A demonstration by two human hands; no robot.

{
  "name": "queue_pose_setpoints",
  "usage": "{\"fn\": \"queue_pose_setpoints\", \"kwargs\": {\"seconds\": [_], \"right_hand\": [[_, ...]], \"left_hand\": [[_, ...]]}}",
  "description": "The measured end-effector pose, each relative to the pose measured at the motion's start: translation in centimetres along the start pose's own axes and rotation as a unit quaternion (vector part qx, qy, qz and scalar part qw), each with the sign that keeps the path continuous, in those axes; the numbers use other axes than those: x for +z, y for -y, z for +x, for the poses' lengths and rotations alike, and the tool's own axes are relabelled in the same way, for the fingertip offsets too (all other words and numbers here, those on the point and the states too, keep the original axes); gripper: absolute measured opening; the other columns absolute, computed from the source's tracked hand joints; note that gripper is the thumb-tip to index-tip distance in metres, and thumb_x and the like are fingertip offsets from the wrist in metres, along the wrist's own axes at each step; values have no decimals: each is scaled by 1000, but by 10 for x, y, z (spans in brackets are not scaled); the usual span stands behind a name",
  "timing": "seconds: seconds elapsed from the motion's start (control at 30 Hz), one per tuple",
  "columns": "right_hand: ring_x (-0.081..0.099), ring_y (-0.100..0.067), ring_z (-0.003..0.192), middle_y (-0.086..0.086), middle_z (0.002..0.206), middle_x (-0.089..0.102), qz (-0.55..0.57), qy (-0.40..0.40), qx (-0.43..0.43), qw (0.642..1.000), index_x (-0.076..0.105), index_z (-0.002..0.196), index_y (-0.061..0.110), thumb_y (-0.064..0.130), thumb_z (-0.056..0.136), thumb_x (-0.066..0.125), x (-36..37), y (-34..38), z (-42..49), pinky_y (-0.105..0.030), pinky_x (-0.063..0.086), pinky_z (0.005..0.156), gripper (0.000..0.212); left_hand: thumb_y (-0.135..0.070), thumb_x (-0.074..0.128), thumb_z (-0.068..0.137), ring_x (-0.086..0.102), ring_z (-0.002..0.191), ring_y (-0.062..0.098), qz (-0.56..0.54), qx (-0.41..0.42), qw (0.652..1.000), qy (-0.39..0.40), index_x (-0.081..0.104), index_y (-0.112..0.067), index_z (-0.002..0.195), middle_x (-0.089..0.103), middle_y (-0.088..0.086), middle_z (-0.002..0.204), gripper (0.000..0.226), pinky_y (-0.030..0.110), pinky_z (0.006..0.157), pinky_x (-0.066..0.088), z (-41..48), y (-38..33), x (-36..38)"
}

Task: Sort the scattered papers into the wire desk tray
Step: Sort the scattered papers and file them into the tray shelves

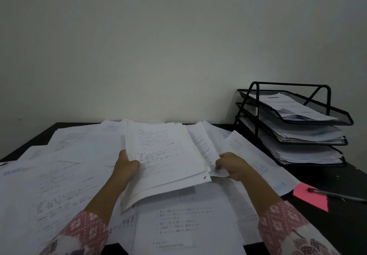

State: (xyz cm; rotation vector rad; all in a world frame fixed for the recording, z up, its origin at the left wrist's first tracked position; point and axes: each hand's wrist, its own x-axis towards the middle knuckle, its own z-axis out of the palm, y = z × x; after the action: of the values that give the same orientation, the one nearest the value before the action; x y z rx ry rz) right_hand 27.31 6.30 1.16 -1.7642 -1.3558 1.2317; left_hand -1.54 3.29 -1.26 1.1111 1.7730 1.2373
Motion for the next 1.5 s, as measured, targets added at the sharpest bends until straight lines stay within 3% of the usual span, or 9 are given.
{"fn": "queue_pose_setpoints", "kwargs": {"seconds": [0.13, 0.27, 0.47, 0.67, 0.8, 0.93, 1.17, 1.3, 1.5], "right_hand": [[43, -11, 65, -7, 80, 48, -140, -138, -27, 980, 43, 69, 6, 2, 92, 43, 11, -5, 16, -16, 35, 52, 24], [41, -27, 119, -14, 128, 43, -311, -194, 40, 930, 50, 120, 7, 38, 86, 61, 24, -4, 24, -32, 39, 93, 48], [59, -21, 107, -7, 102, 61, -296, -127, 87, 943, 54, 92, 7, 30, 77, 76, 26, 14, 26, -26, 48, 81, 35], [43, -19, 115, -7, 126, 47, -342, -168, 144, 913, 46, 121, 14, 38, 78, 73, 30, 22, 22, -28, 40, 84, 55], [59, -12, 94, 1, 106, 64, -379, -138, 123, 907, 51, 83, 13, 31, 81, 70, 29, 24, 28, -22, 41, 68, 26], [51, -13, 72, -1, 73, 49, -352, -123, 103, 922, 51, 80, 9, 30, 88, 64, 24, 23, 26, -24, 44, 81, 26], [53, -21, 103, -12, 124, 55, -274, -156, 75, 946, 51, 121, 4, 12, 85, 61, 29, 10, 31, -24, 42, 64, 38], [57, -18, 78, -14, 103, 61, -186, -170, 40, 967, 55, 97, 0, 10, 86, 60, 31, 5, 38, -21, 33, 41, 16], [49, -22, 55, -9, 60, 47, -75, -96, 18, 992, 43, 61, 5, -12, 78, 54, 12, 13, 18, -25, 42, 48, 27]], "left_hand": [[3, 50, 89, 45, 121, 33, 9, 8, 1000, -8, 31, -5, 139, 45, 16, 136, 54, 32, 88, 37, -6, -3, 0], [3, 51, 89, 45, 120, 32, 7, 9, 1000, -8, 31, -5, 138, 46, 16, 135, 54, 31, 86, 37, -6, -3, -4], [3, 51, 89, 46, 119, 32, 11, 14, 1000, -11, 32, -5, 137, 47, 15, 134, 53, 33, 88, 39, -7, -7, -8], [2, 51, 89, 47, 118, 32, 9, 15, 1000, -6, 33, -5, 136, 48, 15, 132, 51, 34, 88, 40, -11, -6, -2], [2, 50, 88, 48, 117, 31, 4, 16, 1000, -4, 33, -7, 137, 49, 15, 132, 53, 33, 87, 41, -13, -4, 0], [3, 49, 88, 48, 115, 30, 1, 20, 1000, -6, 33, -7, 136, 49, 14, 131, 52, 32, 86, 40, -17, -5, 1], [3, 49, 88, 47, 107, 24, 0, 23, 1000, -6, 33, -6, 136, 49, 14, 131, 51, 31, 85, 39, -21, -6, 4], [2, 49, 89, 48, 116, 31, 1, 16, 1000, -10, 33, -6, 136, 49, 15, 131, 50, 35, 88, 42, -23, -4, 4], [2, 48, 89, 48, 116, 31, -3, 18, 1000, -12, 33, -6, 136, 49, 14, 131, 50, 32, 85, 41, -21, -8, -3]]}}
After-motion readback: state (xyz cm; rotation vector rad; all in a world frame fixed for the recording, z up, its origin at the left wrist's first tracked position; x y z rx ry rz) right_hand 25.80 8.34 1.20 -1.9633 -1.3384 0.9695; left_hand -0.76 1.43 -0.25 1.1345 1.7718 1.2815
